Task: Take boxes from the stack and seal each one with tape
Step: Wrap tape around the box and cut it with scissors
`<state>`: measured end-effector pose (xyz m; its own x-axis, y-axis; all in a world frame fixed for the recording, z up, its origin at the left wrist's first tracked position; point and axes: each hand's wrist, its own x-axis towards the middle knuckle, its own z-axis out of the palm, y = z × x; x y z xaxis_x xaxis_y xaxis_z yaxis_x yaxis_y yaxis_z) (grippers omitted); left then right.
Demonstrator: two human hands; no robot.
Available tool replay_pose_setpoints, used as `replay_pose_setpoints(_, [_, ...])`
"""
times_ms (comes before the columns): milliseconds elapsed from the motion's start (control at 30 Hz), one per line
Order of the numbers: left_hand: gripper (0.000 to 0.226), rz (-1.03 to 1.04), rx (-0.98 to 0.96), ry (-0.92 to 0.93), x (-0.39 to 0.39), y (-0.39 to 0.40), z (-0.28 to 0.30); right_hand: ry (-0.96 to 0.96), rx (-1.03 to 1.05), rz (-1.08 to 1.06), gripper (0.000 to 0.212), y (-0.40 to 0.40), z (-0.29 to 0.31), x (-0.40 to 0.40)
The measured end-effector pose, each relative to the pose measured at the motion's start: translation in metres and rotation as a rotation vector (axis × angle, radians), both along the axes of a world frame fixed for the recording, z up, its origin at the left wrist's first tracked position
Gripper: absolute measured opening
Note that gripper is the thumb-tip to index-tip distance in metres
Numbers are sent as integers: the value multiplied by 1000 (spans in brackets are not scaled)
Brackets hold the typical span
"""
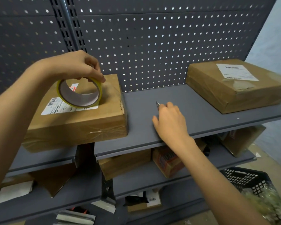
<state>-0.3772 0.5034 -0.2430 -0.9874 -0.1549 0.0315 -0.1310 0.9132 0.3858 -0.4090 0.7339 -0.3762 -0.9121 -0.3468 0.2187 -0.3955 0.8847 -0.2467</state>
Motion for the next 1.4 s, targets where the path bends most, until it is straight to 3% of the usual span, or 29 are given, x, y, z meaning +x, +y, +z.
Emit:
replay_pose_setpoints(333, [12,-72,67,53,3,-6,-2,-150,120,-211,44,-1,0,-2])
replay_pose_setpoints(600, [9,-135,44,61,9,-7,0,-181,12,-305,33,-6,0,3])
replay_pose_setpoints(833, [16,-155,-5,40,9,-6,-1,-42,-236,-191,29,-10,30,37])
replay_pose_setpoints(1033, [19,-170,-59,-9,5,-10,0,59,-191,-47,27,-13,51,71])
replay_pose_setpoints(1400, [21,-218,-118,-155,-5,-14,7,10,-189,-10,34,1,50,89])
